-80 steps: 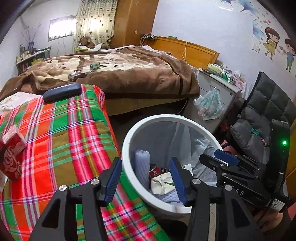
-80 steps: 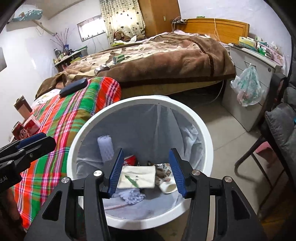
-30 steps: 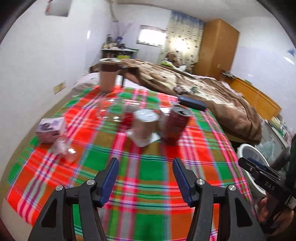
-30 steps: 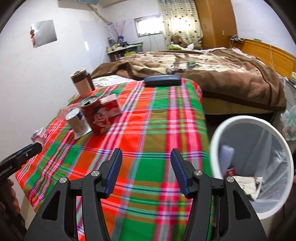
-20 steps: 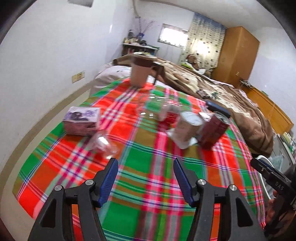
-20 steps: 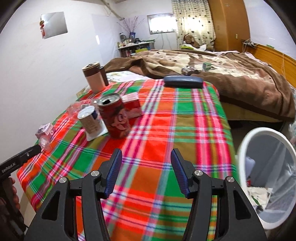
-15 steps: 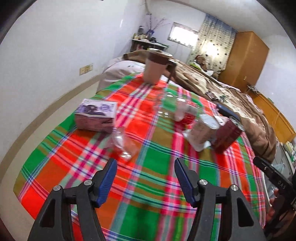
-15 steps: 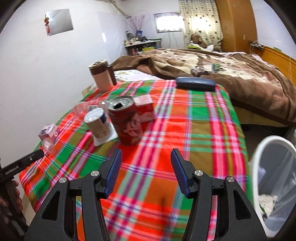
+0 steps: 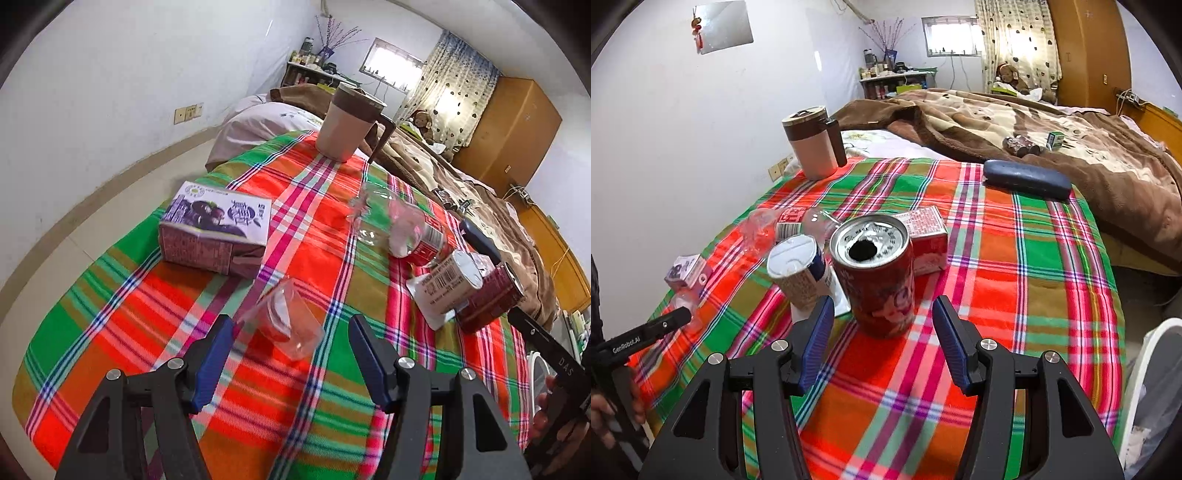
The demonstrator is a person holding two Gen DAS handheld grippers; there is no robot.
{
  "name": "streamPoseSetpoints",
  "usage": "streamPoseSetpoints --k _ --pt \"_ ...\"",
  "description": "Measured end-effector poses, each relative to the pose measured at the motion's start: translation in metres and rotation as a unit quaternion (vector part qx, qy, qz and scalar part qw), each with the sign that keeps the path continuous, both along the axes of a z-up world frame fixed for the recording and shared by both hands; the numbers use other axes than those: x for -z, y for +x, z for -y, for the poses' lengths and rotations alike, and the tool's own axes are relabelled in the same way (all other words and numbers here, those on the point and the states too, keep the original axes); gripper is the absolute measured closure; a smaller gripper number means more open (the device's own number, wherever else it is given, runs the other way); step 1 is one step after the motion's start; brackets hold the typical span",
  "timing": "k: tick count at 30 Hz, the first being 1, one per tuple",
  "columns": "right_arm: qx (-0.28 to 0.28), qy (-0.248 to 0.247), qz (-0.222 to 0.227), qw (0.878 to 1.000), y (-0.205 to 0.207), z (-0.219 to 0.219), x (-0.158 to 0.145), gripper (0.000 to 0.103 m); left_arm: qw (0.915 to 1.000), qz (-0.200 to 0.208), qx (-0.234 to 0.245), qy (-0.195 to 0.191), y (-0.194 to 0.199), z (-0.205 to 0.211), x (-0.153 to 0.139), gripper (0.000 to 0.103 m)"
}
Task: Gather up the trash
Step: 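Grasp the clear plastic cup with the left tool while the right tool grasps the red drink can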
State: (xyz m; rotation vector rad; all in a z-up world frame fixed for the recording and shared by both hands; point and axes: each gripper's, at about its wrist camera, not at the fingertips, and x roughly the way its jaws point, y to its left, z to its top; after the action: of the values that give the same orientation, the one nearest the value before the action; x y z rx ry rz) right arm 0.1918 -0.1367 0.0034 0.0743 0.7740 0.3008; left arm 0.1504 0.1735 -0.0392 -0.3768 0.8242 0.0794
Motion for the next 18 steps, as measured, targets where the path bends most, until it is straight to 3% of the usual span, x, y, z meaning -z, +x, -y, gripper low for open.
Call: streamPoseSetpoints --k 4,8,18 --pt "-0.004 -0.007 -0.007 1.000 0.010 -0.005 0.000 0.046 0.9997 -0.009 0.004 -0.024 0.010 -0.002 0.007 0.039" --pt "-0.003 -0.016 -0.012 1.000 0.015 -0.008 0.001 0.046 0.9998 -0.005 0.005 -0.020 0.015 0.000 0.009 0.040" --pt "0.005 0.011 -0.017 1.000 0.022 -0.009 0.003 0.046 0.9992 -0.002 0.037 -0.013 0.028 0.020 0.008 0.056"
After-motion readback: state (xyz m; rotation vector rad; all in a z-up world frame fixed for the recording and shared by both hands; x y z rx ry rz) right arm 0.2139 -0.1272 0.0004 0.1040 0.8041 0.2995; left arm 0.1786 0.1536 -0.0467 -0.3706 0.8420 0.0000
